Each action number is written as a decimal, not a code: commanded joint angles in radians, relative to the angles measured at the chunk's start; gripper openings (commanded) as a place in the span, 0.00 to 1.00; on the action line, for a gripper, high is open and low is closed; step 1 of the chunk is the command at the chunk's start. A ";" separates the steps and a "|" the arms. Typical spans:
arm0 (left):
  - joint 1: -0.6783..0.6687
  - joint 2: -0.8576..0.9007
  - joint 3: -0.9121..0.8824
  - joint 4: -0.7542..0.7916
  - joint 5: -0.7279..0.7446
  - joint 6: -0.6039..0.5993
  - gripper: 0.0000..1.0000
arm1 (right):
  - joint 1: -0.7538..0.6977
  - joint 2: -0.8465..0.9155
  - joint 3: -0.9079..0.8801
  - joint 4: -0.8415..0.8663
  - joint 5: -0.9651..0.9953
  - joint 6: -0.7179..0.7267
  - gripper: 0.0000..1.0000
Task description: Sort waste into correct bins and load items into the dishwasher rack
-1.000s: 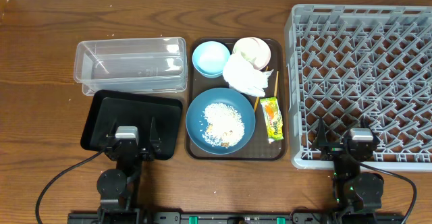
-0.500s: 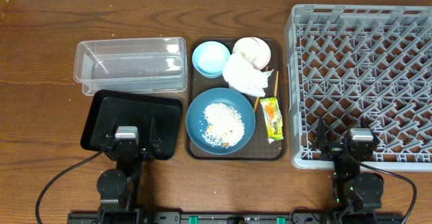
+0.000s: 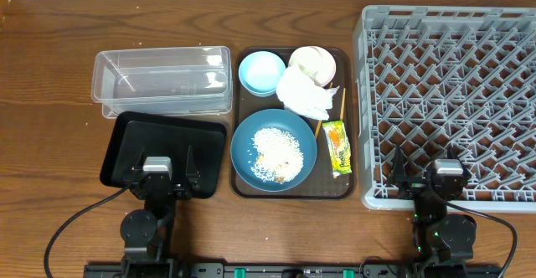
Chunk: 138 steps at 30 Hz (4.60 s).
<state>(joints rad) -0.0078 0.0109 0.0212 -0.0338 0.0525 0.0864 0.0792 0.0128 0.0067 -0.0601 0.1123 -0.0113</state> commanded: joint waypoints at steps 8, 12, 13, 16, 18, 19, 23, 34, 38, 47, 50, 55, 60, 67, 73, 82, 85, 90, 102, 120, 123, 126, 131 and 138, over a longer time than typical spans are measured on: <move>-0.002 -0.007 -0.017 -0.035 -0.012 0.014 0.96 | 0.018 0.000 -0.001 -0.003 0.003 0.006 0.99; -0.002 -0.007 -0.017 -0.035 -0.012 0.014 0.96 | 0.018 0.000 -0.001 -0.003 0.003 0.006 0.99; -0.002 -0.007 -0.017 -0.035 -0.012 0.014 0.96 | 0.018 0.000 -0.001 -0.003 0.003 0.006 0.99; -0.002 -0.007 -0.017 -0.035 -0.012 0.014 0.96 | 0.018 0.000 -0.001 -0.003 0.003 0.006 0.99; -0.002 -0.007 -0.017 -0.035 -0.012 0.014 0.96 | 0.018 0.000 -0.001 -0.003 0.003 0.006 0.99; -0.002 -0.007 -0.017 -0.035 -0.012 0.014 0.96 | 0.018 0.000 -0.001 -0.003 0.003 0.006 0.99; -0.002 -0.007 -0.017 -0.035 -0.012 0.014 0.96 | 0.018 0.000 -0.001 -0.003 0.003 0.006 0.99; -0.002 -0.007 -0.017 0.002 -0.012 0.014 0.96 | 0.018 0.000 -0.001 -0.003 0.003 0.006 0.99; -0.002 -0.007 -0.017 -0.034 -0.012 0.014 0.96 | 0.018 0.000 -0.001 -0.003 0.003 0.006 0.99; -0.002 -0.006 -0.015 0.011 0.382 -0.127 0.96 | 0.018 0.000 -0.001 -0.003 0.003 0.006 0.99; -0.002 -0.005 -0.009 -0.008 0.482 -0.211 0.96 | 0.018 0.000 -0.001 -0.003 0.003 0.006 0.99; -0.002 0.001 0.048 -0.101 0.534 -0.353 0.96 | 0.018 0.000 -0.001 -0.003 0.003 0.006 0.99; -0.002 0.067 0.157 -0.107 0.570 -0.407 0.96 | 0.018 0.000 -0.001 -0.003 0.003 0.006 0.99; -0.002 0.354 0.457 -0.347 0.569 -0.357 0.96 | 0.018 0.000 -0.001 -0.003 0.003 0.006 0.99; -0.002 0.710 0.807 -0.706 0.570 -0.290 0.96 | 0.018 0.000 -0.001 -0.003 0.003 0.006 0.99; -0.005 1.008 1.155 -0.972 0.681 -0.290 0.96 | 0.018 0.000 -0.001 -0.003 0.003 0.006 0.99; -0.005 1.035 1.155 -0.967 0.693 -0.340 0.96 | 0.018 0.000 -0.001 -0.003 0.003 0.006 0.99; -0.005 1.045 1.155 -0.918 0.637 -0.454 0.94 | 0.018 0.000 -0.001 -0.003 0.003 0.006 0.99; -0.182 1.123 1.221 -0.855 0.367 -0.564 0.82 | 0.018 0.000 -0.001 -0.003 0.003 0.006 0.99; -0.546 1.665 1.538 -0.836 0.040 -0.568 0.91 | 0.018 0.000 -0.001 -0.003 0.003 0.006 0.99; -0.583 1.744 1.538 -0.778 0.040 -0.567 0.94 | 0.018 0.000 -0.001 -0.003 0.003 0.006 0.99; -0.600 1.798 1.538 -0.723 0.040 -0.566 0.95 | 0.018 0.000 -0.001 -0.003 0.003 0.006 0.99; -0.603 1.857 1.538 -0.612 0.040 -0.563 0.95 | 0.018 0.000 -0.001 -0.003 0.003 0.006 0.99; -0.607 1.910 1.538 -0.508 -0.041 -0.566 0.95 | 0.018 0.000 -0.001 -0.003 0.003 0.006 0.99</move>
<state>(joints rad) -0.6155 1.8935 1.5490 -0.5579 0.0681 -0.4747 0.0792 0.0128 0.0067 -0.0597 0.1123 -0.0109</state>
